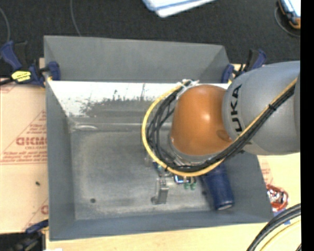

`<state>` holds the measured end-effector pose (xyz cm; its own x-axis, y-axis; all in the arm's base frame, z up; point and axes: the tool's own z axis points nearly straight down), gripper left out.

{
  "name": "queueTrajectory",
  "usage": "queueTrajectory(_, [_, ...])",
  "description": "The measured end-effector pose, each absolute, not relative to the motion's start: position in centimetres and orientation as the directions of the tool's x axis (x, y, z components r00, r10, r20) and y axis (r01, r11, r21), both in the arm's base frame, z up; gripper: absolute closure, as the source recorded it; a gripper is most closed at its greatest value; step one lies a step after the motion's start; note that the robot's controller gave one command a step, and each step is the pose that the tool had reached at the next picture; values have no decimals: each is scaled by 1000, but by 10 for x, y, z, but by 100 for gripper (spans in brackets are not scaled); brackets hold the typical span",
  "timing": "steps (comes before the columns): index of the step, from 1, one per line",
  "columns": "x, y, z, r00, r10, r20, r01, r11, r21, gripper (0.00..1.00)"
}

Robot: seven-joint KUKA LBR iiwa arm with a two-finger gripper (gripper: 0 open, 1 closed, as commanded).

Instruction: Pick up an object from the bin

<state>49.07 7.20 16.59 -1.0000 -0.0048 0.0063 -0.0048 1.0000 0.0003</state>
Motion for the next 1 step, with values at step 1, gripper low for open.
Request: queueTrajectory(1, [493,72,170,-1000,-1,-2,-1,1000,1,0])
